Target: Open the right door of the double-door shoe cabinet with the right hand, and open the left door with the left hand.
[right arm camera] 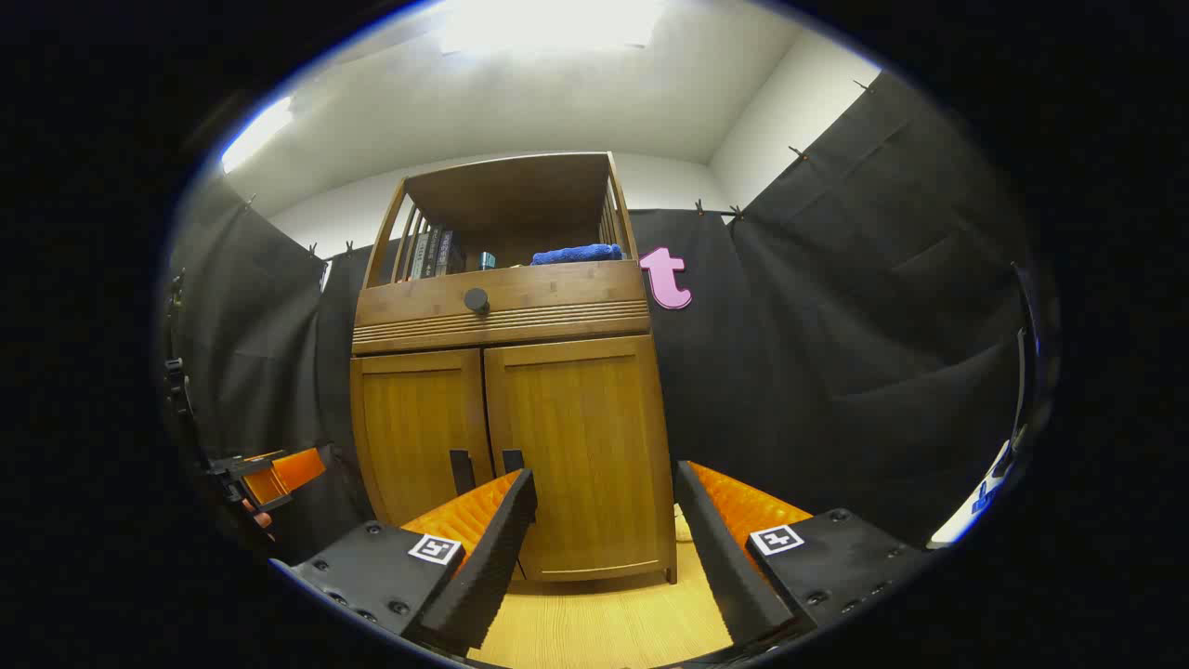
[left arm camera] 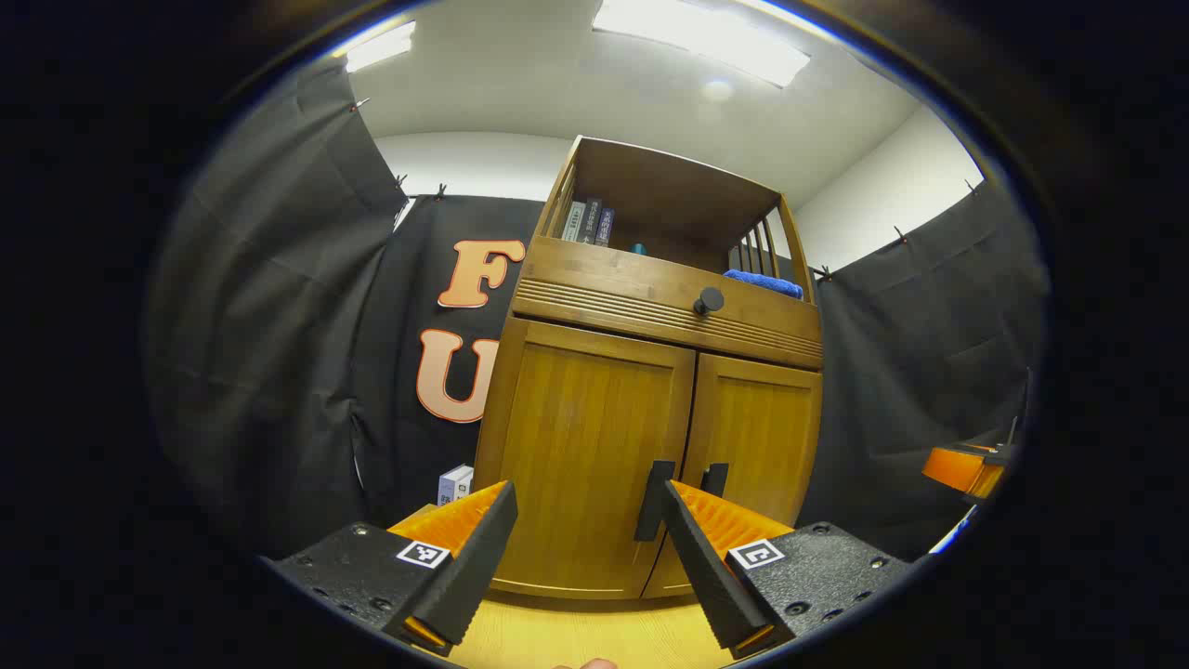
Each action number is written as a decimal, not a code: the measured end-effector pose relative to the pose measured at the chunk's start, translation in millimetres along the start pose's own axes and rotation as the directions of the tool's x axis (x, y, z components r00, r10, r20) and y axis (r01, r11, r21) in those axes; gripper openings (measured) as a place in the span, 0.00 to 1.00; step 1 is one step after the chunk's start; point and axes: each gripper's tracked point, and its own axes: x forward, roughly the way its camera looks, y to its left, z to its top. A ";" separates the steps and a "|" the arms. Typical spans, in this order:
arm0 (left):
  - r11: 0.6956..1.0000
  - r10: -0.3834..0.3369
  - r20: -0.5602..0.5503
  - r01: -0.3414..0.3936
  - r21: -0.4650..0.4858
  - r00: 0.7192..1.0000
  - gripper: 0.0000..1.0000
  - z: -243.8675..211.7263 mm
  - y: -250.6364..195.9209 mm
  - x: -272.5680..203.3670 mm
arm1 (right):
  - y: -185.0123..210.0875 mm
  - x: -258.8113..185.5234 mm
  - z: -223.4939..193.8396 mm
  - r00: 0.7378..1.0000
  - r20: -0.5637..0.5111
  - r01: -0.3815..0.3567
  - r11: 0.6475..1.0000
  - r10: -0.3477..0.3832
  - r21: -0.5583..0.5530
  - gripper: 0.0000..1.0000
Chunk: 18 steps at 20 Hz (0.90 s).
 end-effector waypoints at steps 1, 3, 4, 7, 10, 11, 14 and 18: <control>1.000 -0.001 -0.001 0.001 -0.002 1.000 0.94 -0.5 -0.4 0.0 | 0.0 -0.4 0.2 1.000 0.001 0.001 1.000 -0.001 0.007 0.97; 1.000 0.000 -0.008 0.000 -0.003 1.000 0.94 -1.6 -0.6 0.1 | 1.6 -2.8 -1.7 1.000 -0.006 0.002 1.000 -0.001 0.018 0.97; 1.000 -0.001 -0.010 0.001 -0.004 1.000 0.94 -2.2 -0.6 -0.7 | 2.7 -3.6 -2.6 1.000 -0.007 -0.001 1.000 0.001 0.019 0.97; 1.000 -0.003 -0.011 0.003 0.001 1.000 0.94 -1.5 -0.6 0.1 | 1.9 -1.9 -2.6 1.000 -0.011 0.003 1.000 -0.003 0.018 1.00; 1.000 -0.008 -0.008 0.008 0.002 1.000 0.94 -0.6 -0.6 -0.1 | 1.9 -1.8 -2.0 1.000 -0.007 0.002 1.000 -0.002 0.021 0.97; 1.000 -0.010 -0.007 0.010 0.002 1.000 0.94 -0.4 -1.0 0.0 | 1.7 -1.9 -1.6 1.000 -0.007 0.001 1.000 -0.001 0.020 0.97; 1.000 -0.013 -0.005 0.013 0.002 1.000 0.94 0.2 -0.7 0.1 | 2.8 -1.2 -1.4 1.000 -0.006 -0.001 1.000 0.001 0.019 0.97; 1.000 -0.009 -0.005 0.009 0.004 1.000 0.94 -0.8 -1.0 -0.5 | 5.0 0.2 -7.4 1.000 -0.026 0.002 1.000 -0.002 0.014 0.97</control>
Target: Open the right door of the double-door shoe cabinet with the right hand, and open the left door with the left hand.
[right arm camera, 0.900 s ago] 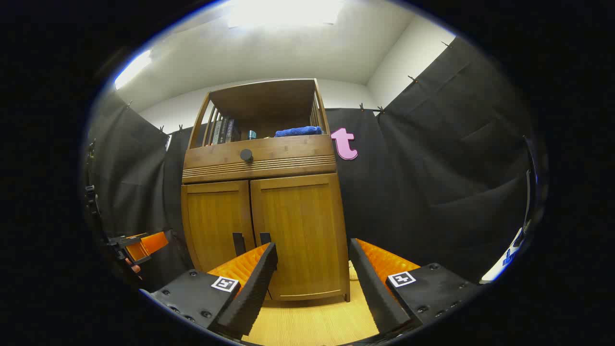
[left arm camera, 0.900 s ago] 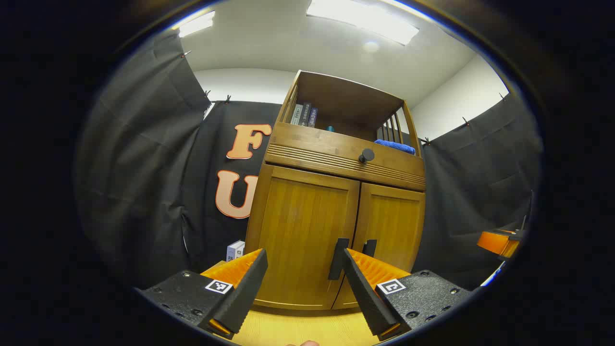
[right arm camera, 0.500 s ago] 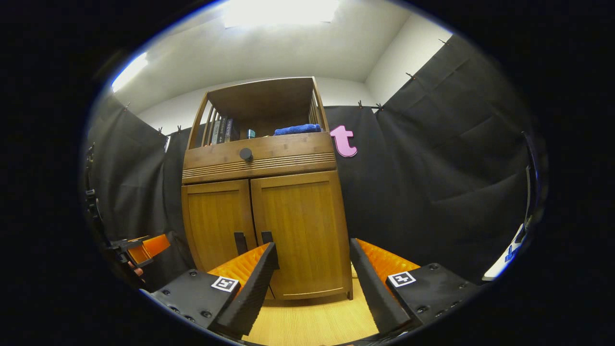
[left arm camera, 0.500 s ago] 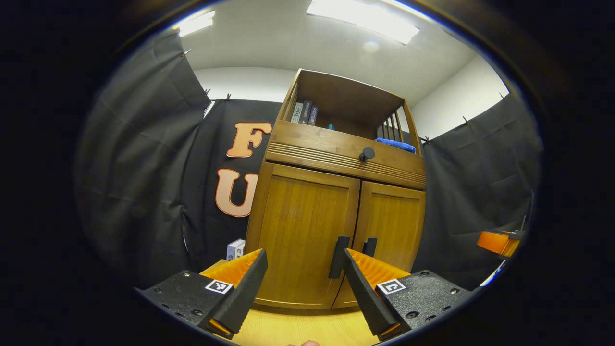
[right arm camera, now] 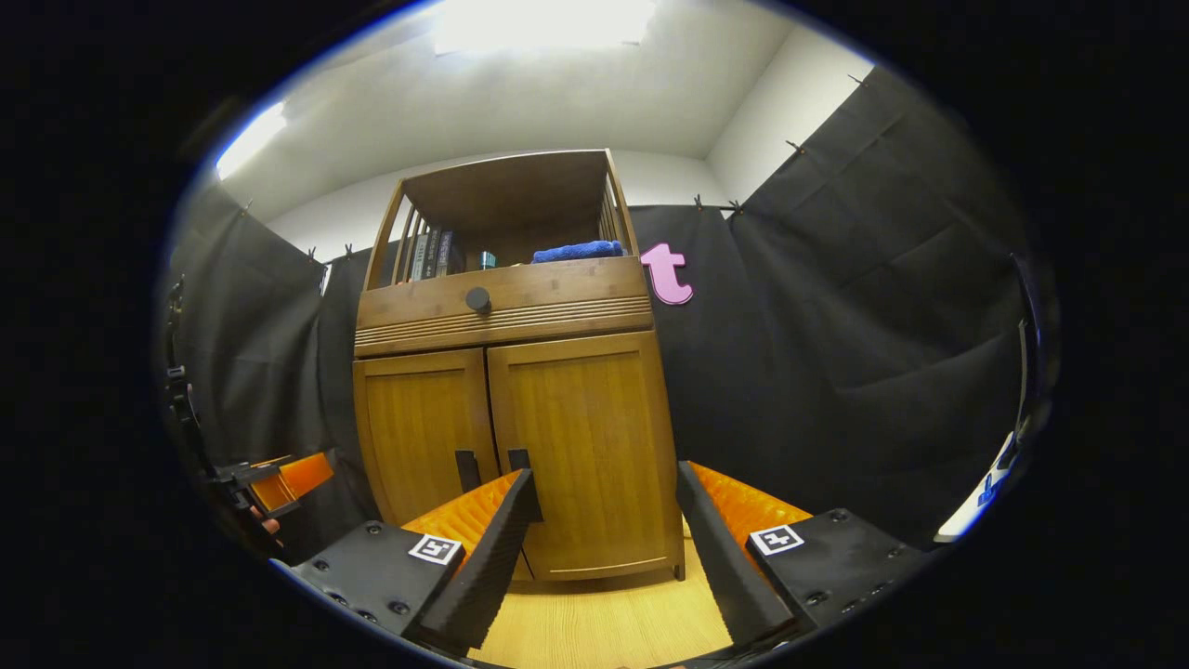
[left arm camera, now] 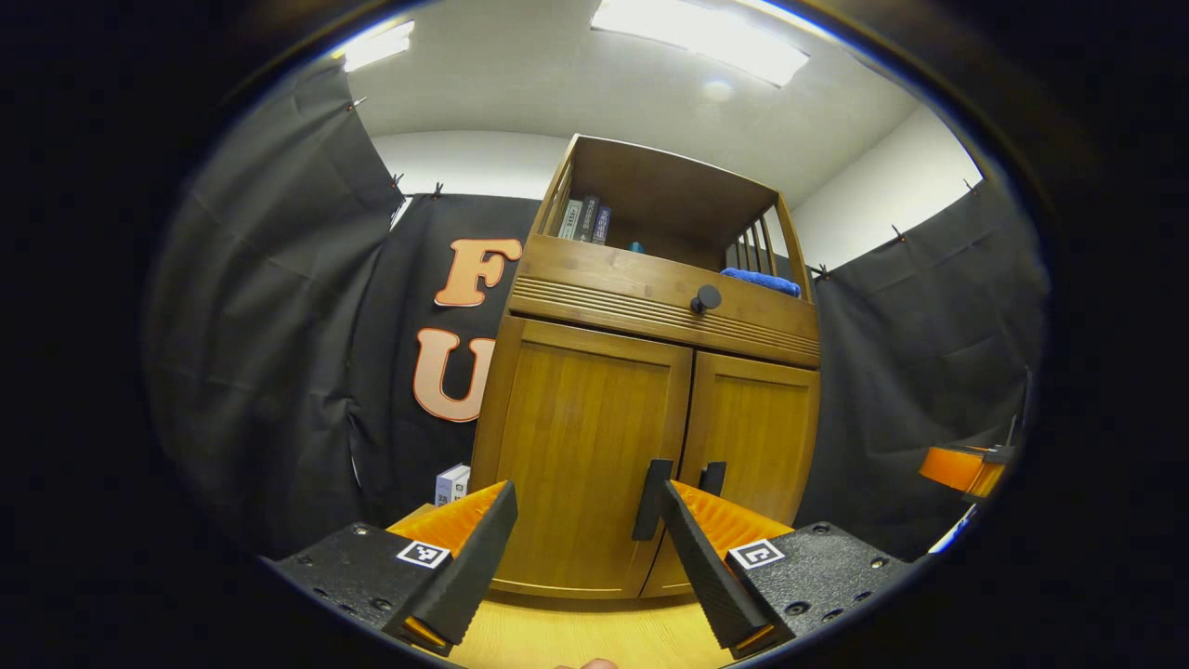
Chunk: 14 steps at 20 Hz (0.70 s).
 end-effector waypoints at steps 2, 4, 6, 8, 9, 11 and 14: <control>1.000 0.006 0.002 -0.006 0.002 1.000 0.94 0.4 3.5 0.0 | 1.2 3.2 -4.3 1.000 -0.019 -0.001 1.000 0.001 -0.010 0.97; 1.000 0.017 0.002 -0.017 0.010 1.000 0.94 1.4 7.1 0.1 | 8.2 10.3 -5.1 1.000 -0.020 -0.019 1.000 0.019 -0.001 0.97; 1.000 0.024 0.002 -0.024 0.011 1.000 0.94 1.3 10.1 0.3 | 13.3 20.5 -2.8 0.999 -0.013 -0.034 0.999 0.034 -0.001 0.97; 0.999 0.033 0.002 -0.033 0.014 0.999 0.94 2.7 13.4 -0.8 | 21.7 36.3 -1.5 0.999 -0.005 -0.054 0.998 0.054 -0.012 1.00; 0.999 0.037 0.003 -0.037 0.018 0.999 0.94 3.6 15.1 -1.5 | 28.1 44.2 -2.2 0.997 -0.004 -0.073 0.997 0.073 -0.013 0.97; 0.999 0.045 0.000 -0.045 0.028 0.999 0.94 2.8 17.9 -3.3 | 47.1 66.6 -1.5 0.992 0.006 -0.123 0.992 0.123 -0.016 0.97; 0.998 0.055 -0.003 -0.055 0.031 0.999 0.94 5.0 17.0 -3.1 | 72.1 113.4 -6.4 0.986 0.010 -0.168 0.985 0.168 -0.031 0.97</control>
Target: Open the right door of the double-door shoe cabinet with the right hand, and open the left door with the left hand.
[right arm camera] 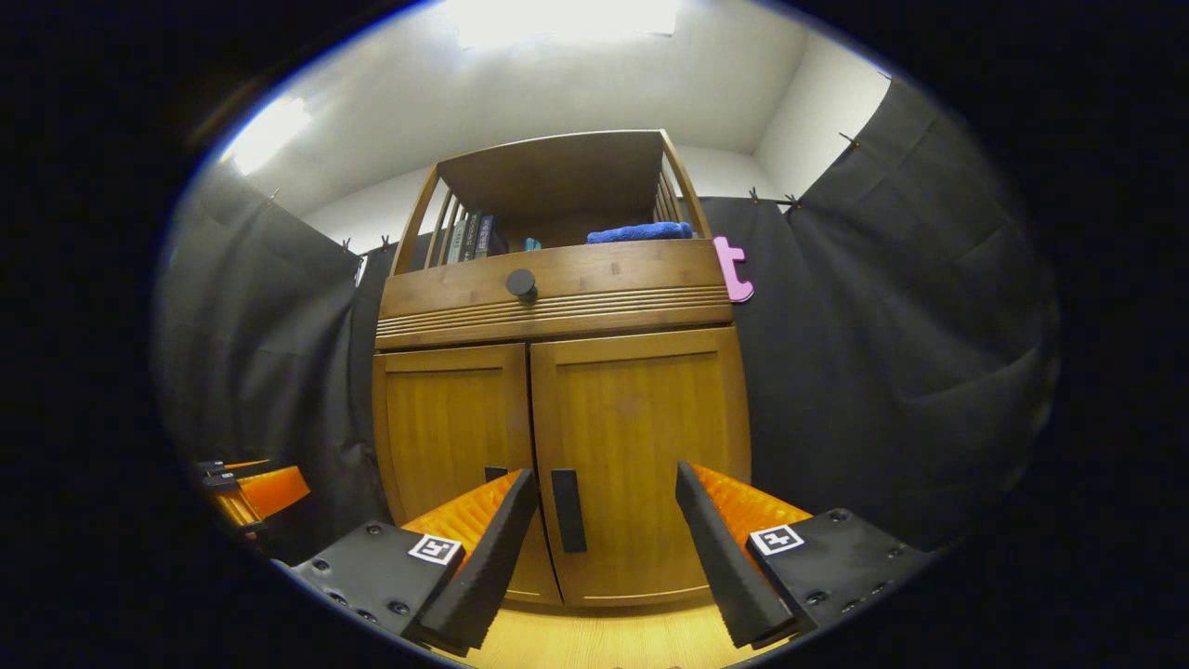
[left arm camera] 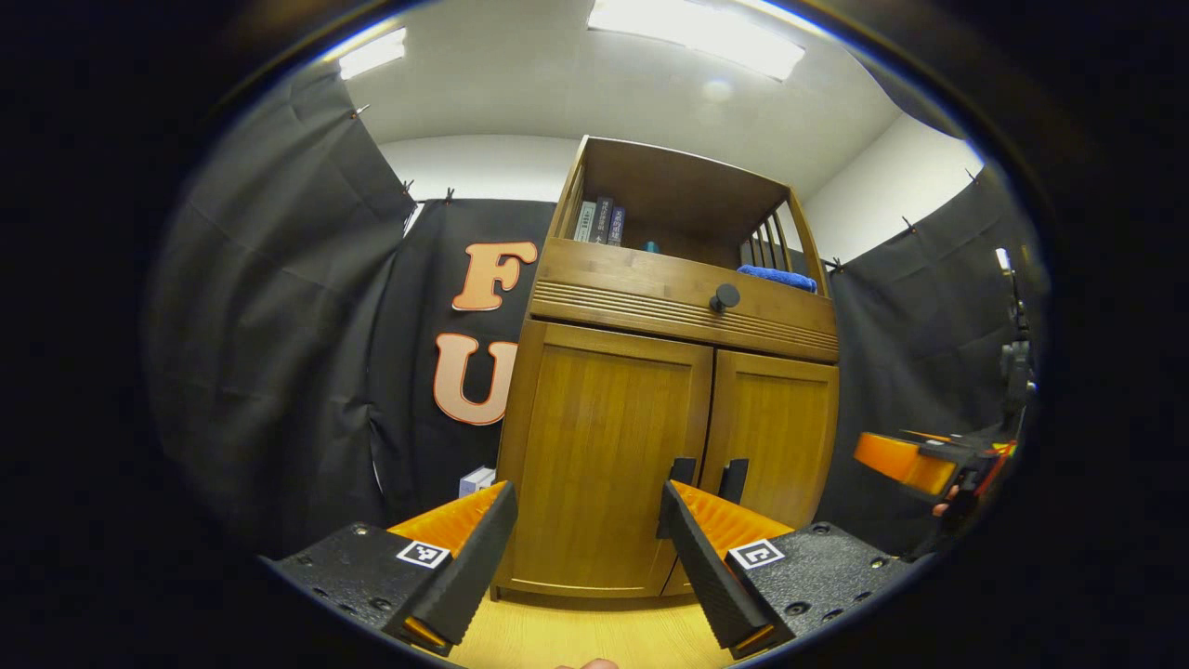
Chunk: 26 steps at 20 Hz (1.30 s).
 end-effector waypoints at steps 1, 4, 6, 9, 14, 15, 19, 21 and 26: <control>1.000 -0.001 0.002 0.001 -0.007 1.000 0.94 2.6 -2.0 -0.3 | 6.7 16.6 -5.9 1.000 -0.007 -0.015 1.000 0.015 0.000 0.97; 1.000 -0.018 0.014 0.018 -0.015 1.000 0.90 9.7 -10.9 -2.2 | 25.8 61.8 -23.2 0.998 -0.029 -0.054 0.999 0.054 0.001 0.97; 1.000 -0.015 0.023 0.015 0.004 1.000 0.94 12.3 -11.5 -3.5 | 27.1 89.5 -43.6 0.998 -0.060 -0.036 0.999 0.034 -0.019 0.97; 1.000 -0.011 0.038 0.011 0.020 0.999 0.90 18.1 -11.6 -7.7 | 28.5 121.5 -75.6 0.993 -0.115 -0.008 0.999 0.002 -0.053 0.97; 0.999 0.036 0.060 -0.037 0.015 0.998 0.90 23.1 5.1 -12.6 | 19.6 146.4 -111.9 0.984 -0.173 0.039 0.997 -0.051 -0.067 0.90; 0.998 0.053 0.061 -0.054 0.022 0.997 0.90 22.5 11.6 -13.2 | 19.3 153.7 -118.7 0.981 -0.186 0.043 0.997 -0.053 -0.057 0.90; 0.993 0.111 0.057 -0.113 0.030 0.992 0.90 20.6 32.5 -15.5 | 16.1 172.2 -135.0 0.971 -0.233 0.042 0.999 -0.049 -0.035 0.89; 0.991 0.134 0.054 -0.135 0.023 0.990 0.90 20.6 41.6 -17.4 | 23.5 174.7 -137.3 0.970 -0.243 -0.012 1.000 0.008 -0.014 0.77; 0.987 0.159 0.049 -0.160 0.023 0.986 0.94 21.5 48.8 -21.8 | 23.3 174.4 -138.4 0.961 -0.272 -0.029 0.998 0.043 0.057 0.68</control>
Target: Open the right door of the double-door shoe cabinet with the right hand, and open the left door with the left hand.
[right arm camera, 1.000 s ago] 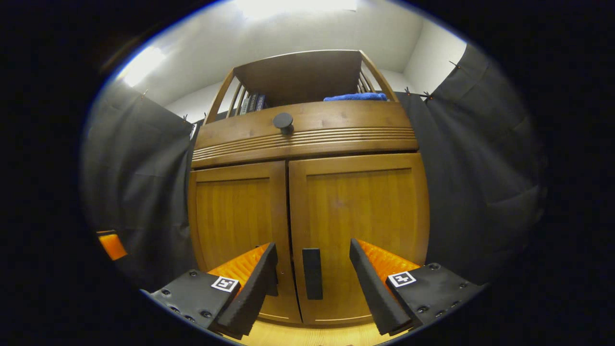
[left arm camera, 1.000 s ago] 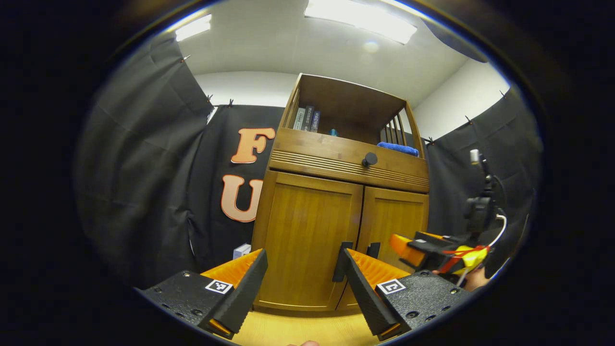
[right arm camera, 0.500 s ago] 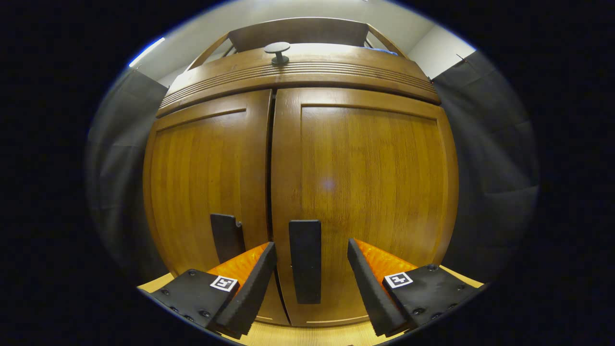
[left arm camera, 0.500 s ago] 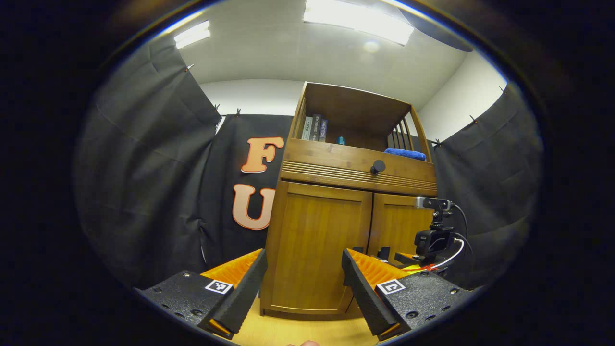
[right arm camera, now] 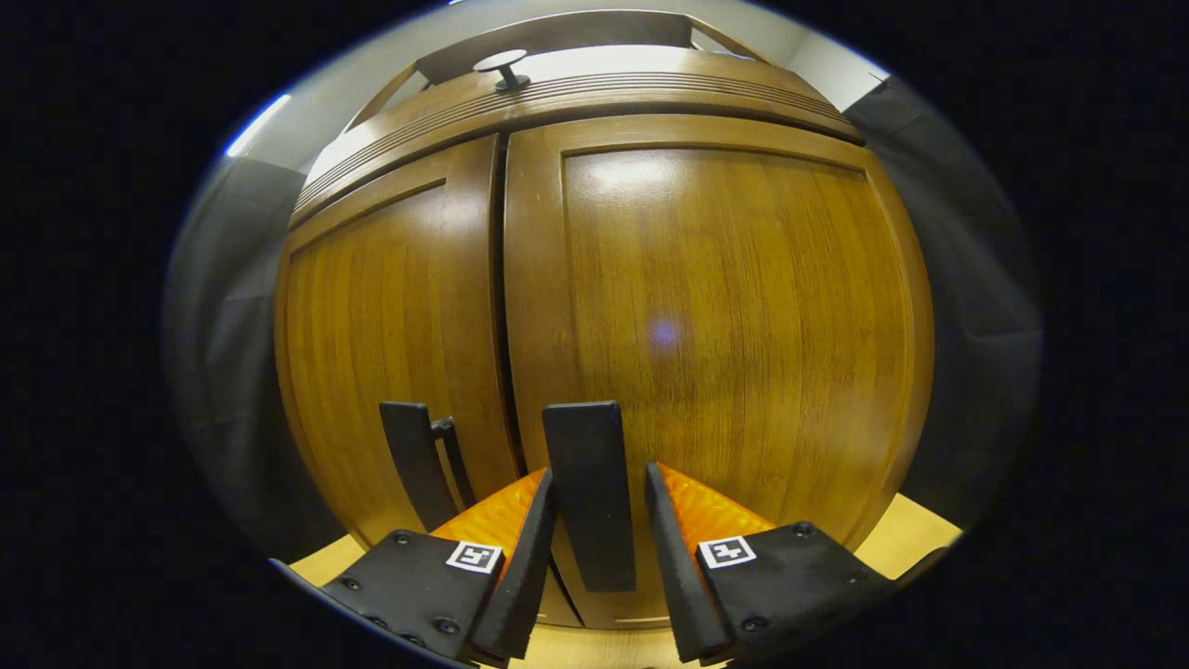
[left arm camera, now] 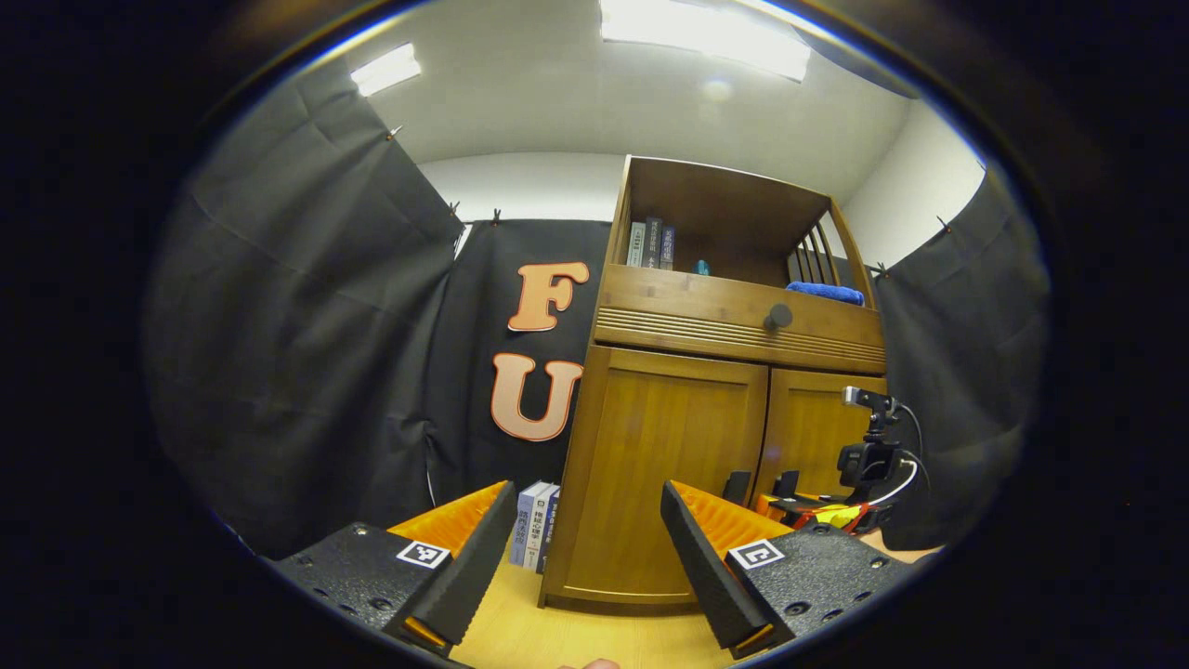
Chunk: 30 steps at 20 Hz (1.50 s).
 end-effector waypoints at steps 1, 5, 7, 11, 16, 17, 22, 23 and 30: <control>1.000 0.003 0.001 -0.003 -0.002 1.000 0.94 0.7 1.2 -2.3 | 4.9 -0.6 -1.5 0.999 -0.012 -0.036 0.999 0.036 0.012 0.63; 1.000 0.001 -0.014 -0.002 -0.017 1.000 0.90 -2.6 -2.0 -8.3 | 5.2 -2.2 -4.5 0.998 -0.041 -0.058 0.998 0.056 -0.040 0.36; 1.000 -0.004 -0.026 0.003 -0.017 1.000 0.90 -5.0 -5.0 -11.9 | 6.5 -6.6 -3.7 0.997 -0.041 -0.074 0.997 0.072 -0.036 0.35; 1.000 -0.027 -0.048 0.026 -0.013 0.998 0.94 -10.5 -12.9 -14.5 | 5.6 -25.1 -3.9 0.996 -0.035 -0.088 0.995 0.087 -0.041 0.31; 0.998 -0.059 -0.065 0.058 -0.011 0.996 0.94 -15.1 -24.8 -16.7 | -0.8 -49.1 -0.3 0.995 -0.018 -0.101 0.994 0.101 -0.050 0.31; 0.998 -0.066 -0.067 0.065 -0.014 0.996 0.94 -15.8 -27.8 -16.5 | -1.7 -55.5 -0.6 0.994 -0.018 -0.109 0.993 0.108 -0.051 0.32; 0.995 -0.103 -0.081 0.102 -0.019 0.991 0.94 -22.4 -40.2 -13.5 | -9.0 -77.9 1.5 0.988 0.004 -0.151 0.988 0.151 -0.043 0.40; 0.994 -0.112 -0.085 0.111 -0.021 0.990 0.94 -23.6 -43.6 -12.6 | -11.0 -82.5 1.3 0.988 0.005 -0.154 0.987 0.154 -0.042 0.40; 0.985 -0.169 -0.094 0.165 -0.054 0.981 0.94 -32.8 -63.7 -5.4 | -27.0 -101.7 2.3 0.989 0.013 -0.144 0.989 0.144 -0.037 0.32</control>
